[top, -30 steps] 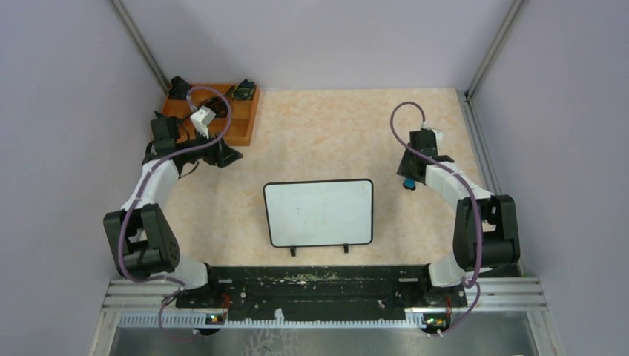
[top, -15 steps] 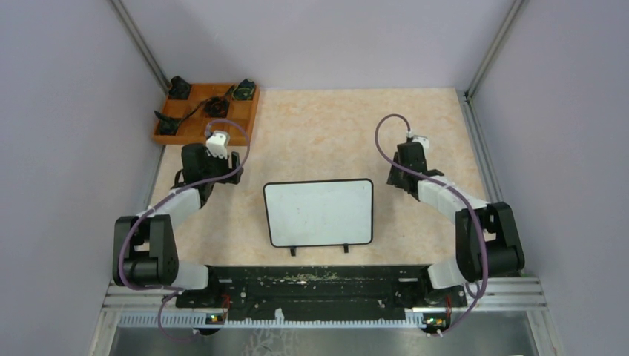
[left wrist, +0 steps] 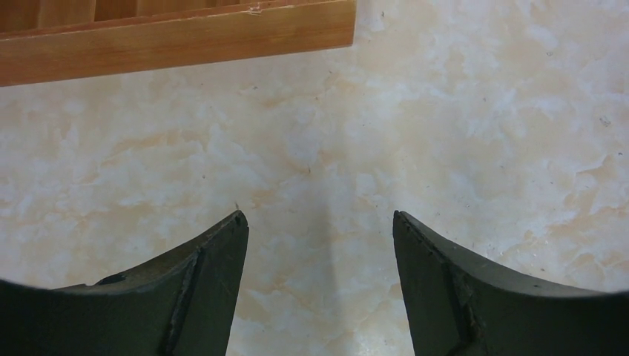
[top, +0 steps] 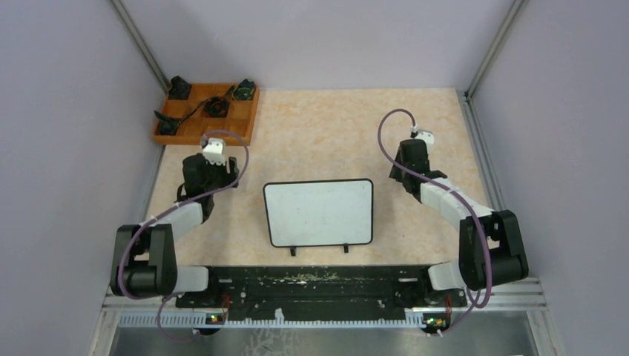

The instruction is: Erase the whiteboard

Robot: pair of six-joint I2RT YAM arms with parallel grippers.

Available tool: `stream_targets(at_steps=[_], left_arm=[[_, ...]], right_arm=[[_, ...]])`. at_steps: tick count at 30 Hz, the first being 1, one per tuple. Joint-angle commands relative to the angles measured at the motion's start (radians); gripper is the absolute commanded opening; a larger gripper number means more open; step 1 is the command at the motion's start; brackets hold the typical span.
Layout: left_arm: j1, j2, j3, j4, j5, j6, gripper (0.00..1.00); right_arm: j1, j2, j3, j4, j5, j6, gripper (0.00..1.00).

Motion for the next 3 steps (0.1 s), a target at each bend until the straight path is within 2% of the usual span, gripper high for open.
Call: stream_targets(at_steps=[1, 3], left_arm=[[-0.005, -0.018, -0.001, 0.032, 0.003, -0.008, 0.77], [-0.005, -0.018, 0.003, 0.024, 0.005, -0.008, 0.77]], right_arm=[[0.003, -0.022, 0.016, 0.051, 0.008, 0.005, 0.42], [0.002, -0.028, 0.012, 0.055, 0.005, 0.003, 0.43]])
